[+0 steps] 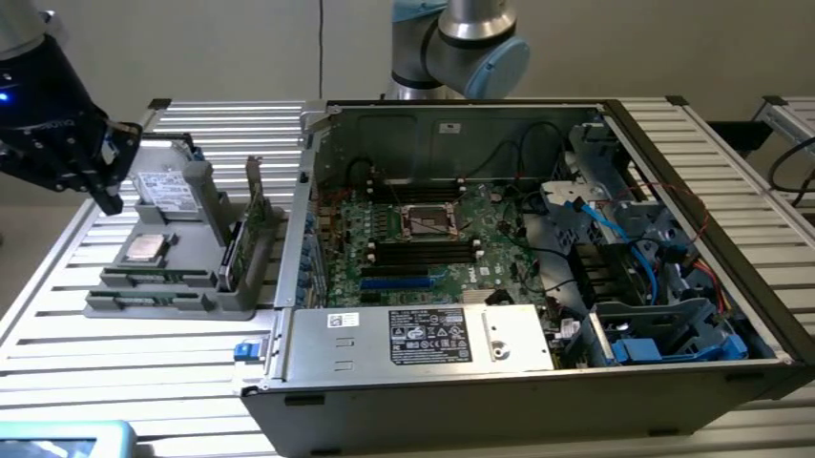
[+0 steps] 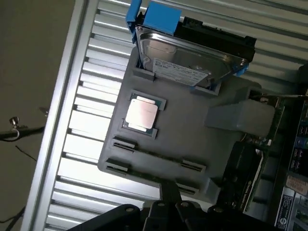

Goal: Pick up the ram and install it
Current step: 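Pick up the ram and move it above insertion slot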

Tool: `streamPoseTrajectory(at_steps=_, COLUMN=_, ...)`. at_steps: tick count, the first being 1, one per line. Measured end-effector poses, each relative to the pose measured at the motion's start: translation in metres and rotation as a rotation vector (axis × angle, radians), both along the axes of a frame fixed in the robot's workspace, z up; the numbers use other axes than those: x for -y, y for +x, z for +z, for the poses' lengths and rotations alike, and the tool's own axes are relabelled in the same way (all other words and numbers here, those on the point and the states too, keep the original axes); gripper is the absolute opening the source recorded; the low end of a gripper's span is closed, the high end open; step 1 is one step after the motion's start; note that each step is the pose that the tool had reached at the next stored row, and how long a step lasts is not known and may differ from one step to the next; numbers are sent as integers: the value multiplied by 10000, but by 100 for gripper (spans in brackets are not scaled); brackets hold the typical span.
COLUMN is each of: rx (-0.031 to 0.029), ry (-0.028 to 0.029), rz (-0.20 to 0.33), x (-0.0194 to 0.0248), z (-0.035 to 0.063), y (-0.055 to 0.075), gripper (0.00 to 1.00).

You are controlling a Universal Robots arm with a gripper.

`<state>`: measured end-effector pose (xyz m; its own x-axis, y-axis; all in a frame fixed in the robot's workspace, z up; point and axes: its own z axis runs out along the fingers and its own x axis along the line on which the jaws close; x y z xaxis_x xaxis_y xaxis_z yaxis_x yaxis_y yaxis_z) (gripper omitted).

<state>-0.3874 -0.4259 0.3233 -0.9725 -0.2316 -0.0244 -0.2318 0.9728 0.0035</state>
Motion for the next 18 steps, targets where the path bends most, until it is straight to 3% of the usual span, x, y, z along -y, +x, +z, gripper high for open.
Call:
streamPoseTrajectory(at_steps=5, rx=0, ry=77, rz=900, x=0, z=-6, y=0, gripper=11)
streamPoseTrajectory(at_steps=18, rx=-9, ry=101, rz=3260, x=0, z=-12, y=0, gripper=11)
